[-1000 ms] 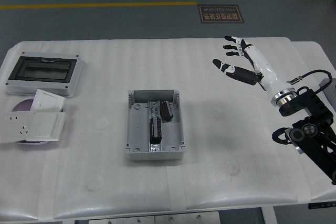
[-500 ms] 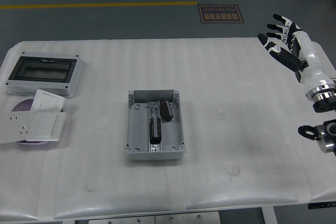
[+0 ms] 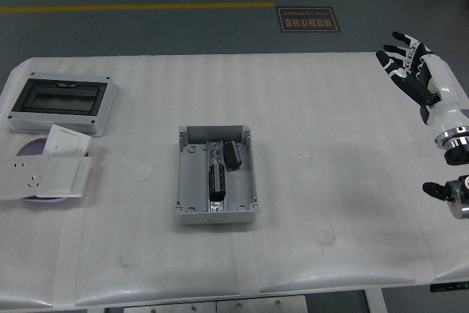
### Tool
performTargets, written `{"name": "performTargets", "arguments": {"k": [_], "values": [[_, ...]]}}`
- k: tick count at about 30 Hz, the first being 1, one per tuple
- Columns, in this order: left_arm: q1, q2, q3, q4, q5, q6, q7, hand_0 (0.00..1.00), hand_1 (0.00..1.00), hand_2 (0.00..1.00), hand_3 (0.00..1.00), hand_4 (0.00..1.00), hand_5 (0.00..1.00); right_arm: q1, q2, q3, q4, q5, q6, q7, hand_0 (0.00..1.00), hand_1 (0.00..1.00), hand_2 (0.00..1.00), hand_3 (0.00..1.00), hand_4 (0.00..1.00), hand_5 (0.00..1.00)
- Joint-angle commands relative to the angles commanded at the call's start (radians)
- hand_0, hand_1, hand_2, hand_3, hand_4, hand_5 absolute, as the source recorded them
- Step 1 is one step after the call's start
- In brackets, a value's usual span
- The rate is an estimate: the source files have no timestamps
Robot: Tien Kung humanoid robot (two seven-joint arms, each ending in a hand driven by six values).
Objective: Pick up the battery,place it into the box
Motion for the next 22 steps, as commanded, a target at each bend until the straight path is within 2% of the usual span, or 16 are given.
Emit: {"name": "performTargets", "arguments": {"k": [9, 17, 22], "values": [[0.012, -0.005, 0.001, 0.000, -0.002, 0.000, -0.001, 0.652, 0.612, 0.550, 0.583, 0.489, 0.019, -0.012, 0.010, 0.023, -0.001, -0.003, 0.001, -0.004, 0.855, 0.698, 0.770, 0.842, 0.907, 0.582], [0.043, -0.034, 0.028, 0.000, -0.038, 0.009, -0.003, 0.653, 0.613, 0.554, 0.584, 0.492, 0.021, -0.005, 0.025, 0.018, -0.003, -0.027, 0.012, -0.021, 0.855, 0.696, 0.769, 0.842, 0.908, 0.587], [0.048, -0.043, 0.029, 0.000, -0.043, 0.010, -0.002, 0.653, 0.613, 0.552, 0.585, 0.494, 0.021, 0.007, 0.031, 0.000, -0.005, -0.036, 0.018, -0.028, 0.853, 0.696, 0.769, 0.841, 0.905, 0.596]]}}
